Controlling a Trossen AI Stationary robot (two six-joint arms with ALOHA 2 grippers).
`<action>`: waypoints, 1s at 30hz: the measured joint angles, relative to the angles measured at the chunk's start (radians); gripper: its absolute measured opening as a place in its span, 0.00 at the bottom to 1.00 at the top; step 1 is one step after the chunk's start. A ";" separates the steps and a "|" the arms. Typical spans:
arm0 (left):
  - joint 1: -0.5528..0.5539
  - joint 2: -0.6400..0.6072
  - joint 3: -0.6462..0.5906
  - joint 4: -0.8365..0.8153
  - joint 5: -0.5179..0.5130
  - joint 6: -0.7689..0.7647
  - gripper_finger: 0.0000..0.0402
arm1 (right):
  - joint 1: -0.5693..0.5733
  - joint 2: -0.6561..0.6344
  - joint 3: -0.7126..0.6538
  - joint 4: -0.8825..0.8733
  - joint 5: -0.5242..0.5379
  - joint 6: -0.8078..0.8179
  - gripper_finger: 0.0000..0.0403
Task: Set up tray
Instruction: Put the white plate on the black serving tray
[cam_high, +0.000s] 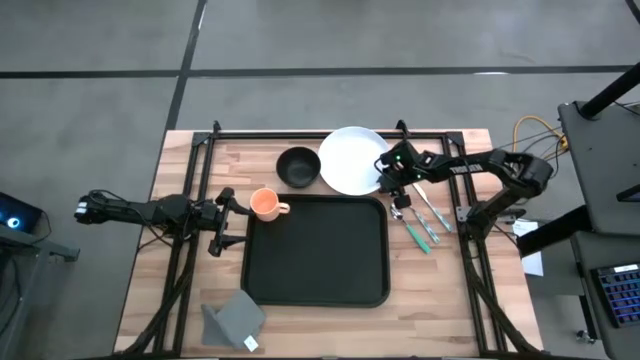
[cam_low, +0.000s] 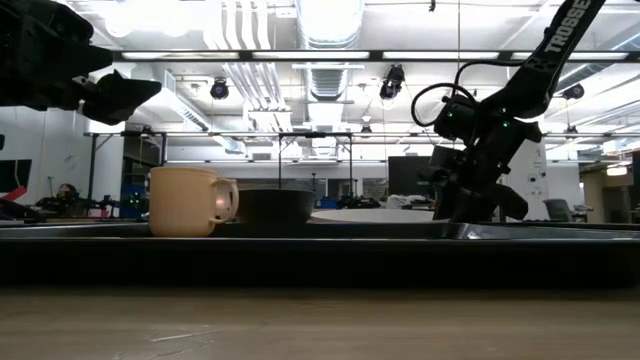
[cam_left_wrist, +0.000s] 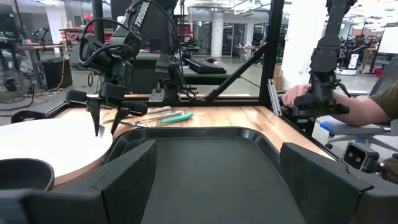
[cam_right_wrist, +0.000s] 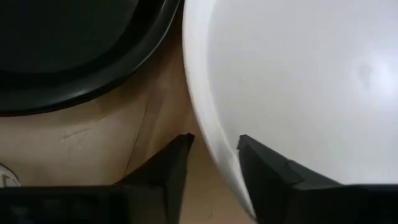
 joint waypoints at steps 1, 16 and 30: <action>0.000 0.000 0.000 0.000 0.000 0.000 0.79 | 0.000 0.000 0.000 0.000 0.002 0.000 0.28; 0.000 0.000 0.000 0.000 0.004 0.000 0.79 | 0.004 -0.005 0.038 -0.006 0.090 0.070 0.02; 0.000 0.000 0.000 0.000 0.003 0.000 0.79 | 0.045 -0.120 0.045 -0.011 0.161 0.153 0.02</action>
